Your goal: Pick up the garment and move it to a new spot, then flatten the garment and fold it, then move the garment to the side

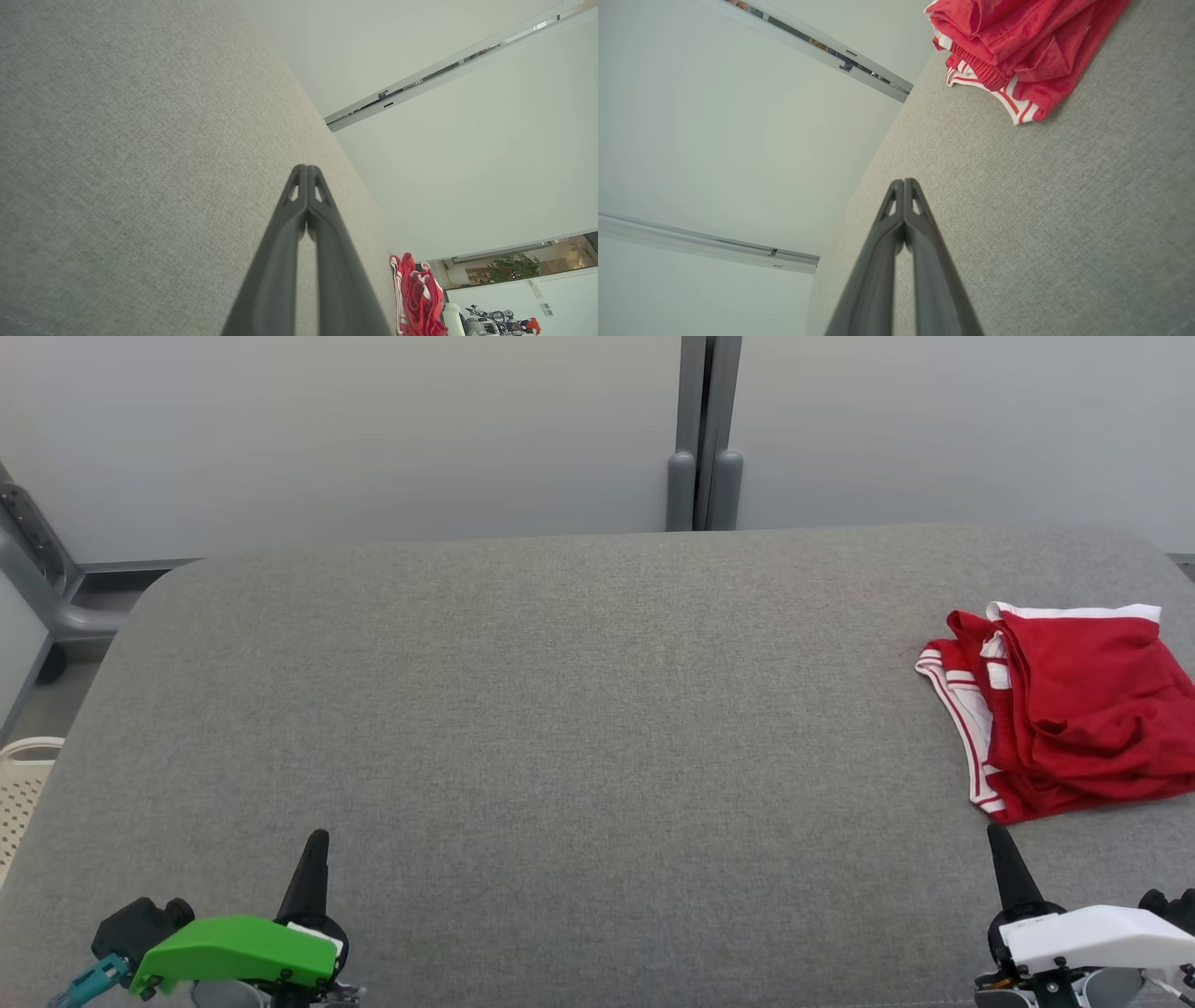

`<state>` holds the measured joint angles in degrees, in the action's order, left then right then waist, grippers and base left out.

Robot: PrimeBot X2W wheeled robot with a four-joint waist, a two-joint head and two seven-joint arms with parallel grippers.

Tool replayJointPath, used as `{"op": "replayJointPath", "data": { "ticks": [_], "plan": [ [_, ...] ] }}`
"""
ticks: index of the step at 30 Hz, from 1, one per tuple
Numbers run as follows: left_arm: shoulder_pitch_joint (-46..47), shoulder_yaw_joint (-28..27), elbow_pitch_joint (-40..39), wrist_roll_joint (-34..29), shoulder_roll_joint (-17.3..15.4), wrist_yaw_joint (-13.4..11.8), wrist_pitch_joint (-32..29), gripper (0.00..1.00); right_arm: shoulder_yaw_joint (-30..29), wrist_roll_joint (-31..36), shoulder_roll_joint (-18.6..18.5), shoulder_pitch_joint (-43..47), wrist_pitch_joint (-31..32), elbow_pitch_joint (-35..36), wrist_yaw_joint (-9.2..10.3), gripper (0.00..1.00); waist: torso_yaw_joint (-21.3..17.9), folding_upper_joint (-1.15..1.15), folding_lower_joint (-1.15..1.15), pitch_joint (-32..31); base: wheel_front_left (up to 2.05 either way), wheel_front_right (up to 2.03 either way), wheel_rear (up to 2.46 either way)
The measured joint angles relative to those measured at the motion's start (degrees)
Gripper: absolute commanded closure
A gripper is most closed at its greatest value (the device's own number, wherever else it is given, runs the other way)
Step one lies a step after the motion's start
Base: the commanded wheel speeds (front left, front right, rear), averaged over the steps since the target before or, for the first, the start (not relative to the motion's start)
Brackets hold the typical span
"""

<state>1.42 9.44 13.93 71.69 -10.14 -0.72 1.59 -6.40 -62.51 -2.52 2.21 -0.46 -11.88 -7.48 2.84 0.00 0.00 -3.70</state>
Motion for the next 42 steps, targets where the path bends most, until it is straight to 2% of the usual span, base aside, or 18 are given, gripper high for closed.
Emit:
{"op": "replayJointPath", "data": {
  "ticks": [42],
  "plan": [
    [4.09, -6.57, 1.03, 14.59, 5.12, 5.69, -5.9, 1.0, -3.52, -21.69, -0.13, 1.2, 3.99, 5.55, 0.0, 1.0, -1.8, 0.0, 0.0, 2.42, 0.0, 0.0, 0.0]
  ]
}}
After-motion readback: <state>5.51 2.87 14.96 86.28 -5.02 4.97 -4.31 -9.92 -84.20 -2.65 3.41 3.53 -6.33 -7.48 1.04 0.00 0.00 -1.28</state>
